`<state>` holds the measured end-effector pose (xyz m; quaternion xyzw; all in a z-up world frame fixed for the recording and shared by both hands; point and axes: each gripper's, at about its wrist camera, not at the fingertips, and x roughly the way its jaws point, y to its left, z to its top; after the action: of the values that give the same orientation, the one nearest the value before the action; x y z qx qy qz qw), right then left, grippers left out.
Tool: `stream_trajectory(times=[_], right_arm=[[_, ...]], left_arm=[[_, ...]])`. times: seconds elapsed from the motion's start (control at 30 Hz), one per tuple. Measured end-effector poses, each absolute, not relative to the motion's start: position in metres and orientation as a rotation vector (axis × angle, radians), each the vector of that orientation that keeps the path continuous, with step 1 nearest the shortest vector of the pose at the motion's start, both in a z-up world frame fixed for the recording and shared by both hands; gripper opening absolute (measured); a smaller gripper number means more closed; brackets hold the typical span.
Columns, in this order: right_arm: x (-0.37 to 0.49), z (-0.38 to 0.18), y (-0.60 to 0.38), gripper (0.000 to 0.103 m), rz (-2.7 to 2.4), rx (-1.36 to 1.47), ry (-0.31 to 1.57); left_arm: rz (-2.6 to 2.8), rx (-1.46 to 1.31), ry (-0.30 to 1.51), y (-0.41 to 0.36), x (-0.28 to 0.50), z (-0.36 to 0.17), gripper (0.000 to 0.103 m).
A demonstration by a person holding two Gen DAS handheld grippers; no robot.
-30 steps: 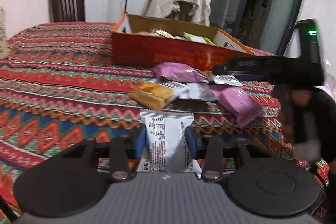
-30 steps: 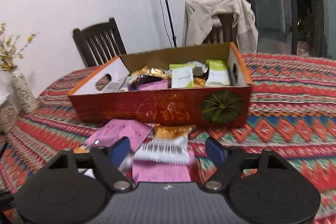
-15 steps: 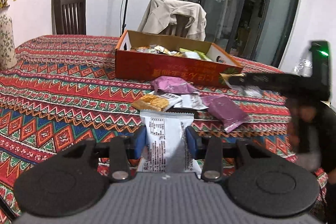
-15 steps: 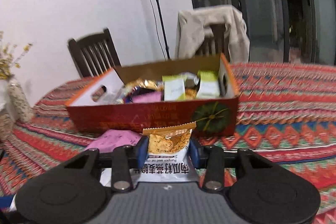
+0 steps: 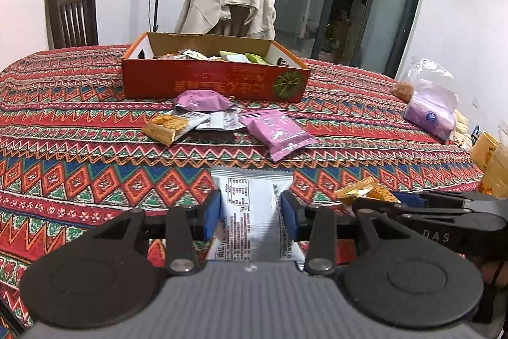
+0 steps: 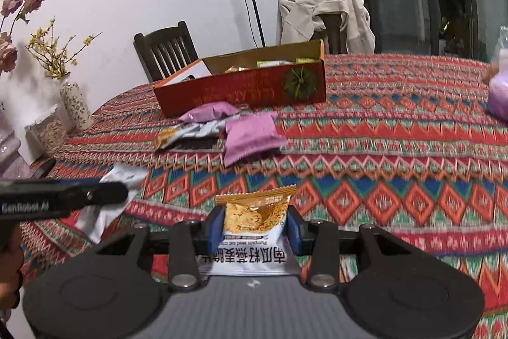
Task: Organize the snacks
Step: 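Carry both packets into the box and open both tools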
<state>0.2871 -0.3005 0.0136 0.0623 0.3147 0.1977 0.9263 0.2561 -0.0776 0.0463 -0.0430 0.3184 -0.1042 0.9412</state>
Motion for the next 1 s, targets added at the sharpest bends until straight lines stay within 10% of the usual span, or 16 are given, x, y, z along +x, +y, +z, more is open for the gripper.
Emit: stream_trajectory(times=[0.47, 1.0], right_arm=[[0.309, 0.028, -0.305, 0.040, 0.448, 0.150, 0.599], [0.566, 0.101, -0.214, 0.040, 0.584, 0.059, 0.578]], left_arm=[[-0.214, -0.089, 0.584, -0.058, 0.299, 0.076, 0.041], [-0.104, -0.086, 0.583, 0.022, 0.584, 0.117, 0.041]])
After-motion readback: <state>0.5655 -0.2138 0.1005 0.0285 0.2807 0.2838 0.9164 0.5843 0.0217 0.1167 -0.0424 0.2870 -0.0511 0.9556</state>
